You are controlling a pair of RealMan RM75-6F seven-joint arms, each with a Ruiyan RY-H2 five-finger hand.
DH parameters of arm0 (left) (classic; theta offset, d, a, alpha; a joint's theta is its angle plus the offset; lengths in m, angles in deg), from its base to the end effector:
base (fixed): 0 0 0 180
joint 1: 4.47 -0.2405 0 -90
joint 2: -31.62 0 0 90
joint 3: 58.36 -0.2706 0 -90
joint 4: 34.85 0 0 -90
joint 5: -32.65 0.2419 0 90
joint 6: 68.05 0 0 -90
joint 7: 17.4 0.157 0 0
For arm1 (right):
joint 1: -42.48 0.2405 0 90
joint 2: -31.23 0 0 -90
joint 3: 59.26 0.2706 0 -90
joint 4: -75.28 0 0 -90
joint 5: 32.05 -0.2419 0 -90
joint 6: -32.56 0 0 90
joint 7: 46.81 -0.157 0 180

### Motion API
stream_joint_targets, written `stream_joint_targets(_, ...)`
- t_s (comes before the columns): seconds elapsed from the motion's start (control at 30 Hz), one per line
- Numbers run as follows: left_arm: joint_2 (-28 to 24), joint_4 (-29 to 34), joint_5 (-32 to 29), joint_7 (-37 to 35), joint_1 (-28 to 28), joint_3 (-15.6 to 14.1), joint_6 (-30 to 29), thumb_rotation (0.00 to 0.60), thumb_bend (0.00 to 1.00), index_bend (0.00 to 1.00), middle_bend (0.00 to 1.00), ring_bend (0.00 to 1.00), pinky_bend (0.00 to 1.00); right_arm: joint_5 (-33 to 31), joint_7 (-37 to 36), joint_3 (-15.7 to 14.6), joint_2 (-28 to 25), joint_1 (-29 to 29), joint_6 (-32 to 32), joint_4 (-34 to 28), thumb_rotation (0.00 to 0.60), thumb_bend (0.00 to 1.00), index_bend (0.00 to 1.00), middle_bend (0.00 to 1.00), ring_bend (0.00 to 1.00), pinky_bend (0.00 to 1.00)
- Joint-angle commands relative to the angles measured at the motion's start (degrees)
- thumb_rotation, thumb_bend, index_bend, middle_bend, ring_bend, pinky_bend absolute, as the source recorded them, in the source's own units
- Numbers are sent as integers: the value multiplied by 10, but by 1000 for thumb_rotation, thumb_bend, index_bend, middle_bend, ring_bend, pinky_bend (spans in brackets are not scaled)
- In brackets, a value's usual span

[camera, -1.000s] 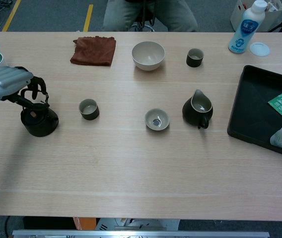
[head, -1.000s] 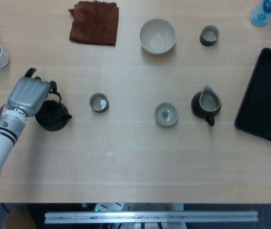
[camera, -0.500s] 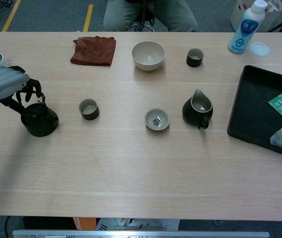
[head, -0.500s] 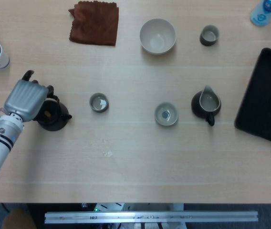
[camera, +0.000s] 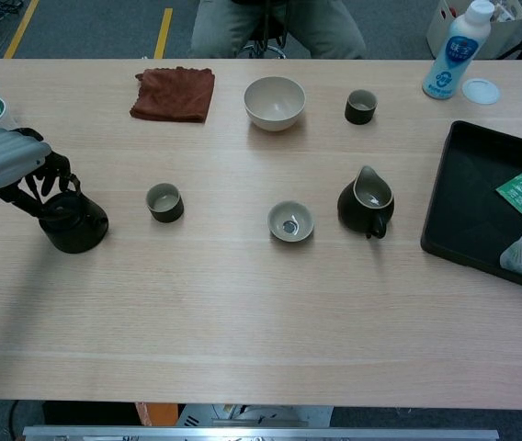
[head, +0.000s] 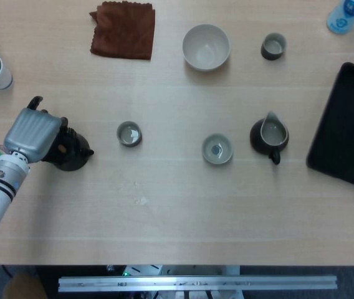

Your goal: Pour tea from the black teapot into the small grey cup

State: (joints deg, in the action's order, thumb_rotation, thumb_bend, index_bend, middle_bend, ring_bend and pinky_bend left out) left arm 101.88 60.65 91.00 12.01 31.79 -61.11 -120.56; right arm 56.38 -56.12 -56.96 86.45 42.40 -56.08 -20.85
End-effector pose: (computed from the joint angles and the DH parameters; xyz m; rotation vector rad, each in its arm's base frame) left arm -0.2717 0.3103 0.0165 -1.9435 -0.9009 -0.4114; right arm -0.3403 -0.1661 0.1867 1.3205 -0.9509 0.9563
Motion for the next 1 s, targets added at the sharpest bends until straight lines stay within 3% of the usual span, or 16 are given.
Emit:
stream_joint_targets(0.03,-1,3,-4,-5,0,0,5,331,207,445,564,402,96,0,-1,0,0,0,-1,0,600,0,429,362,209,229)
stream_joint_targets(0.73,-8,25,-18,3,11,-5,20,317,206,449,571,409,96,-4,-6,1,4,-1,3,8,600,0,428,363,210,229)
stream_joint_targets(1.0,-10,31,-20,8,13,-10,20,318,206,536,579,414,96,-5,-7,1,5,-1,3,9,600,0,429,362,209,229)
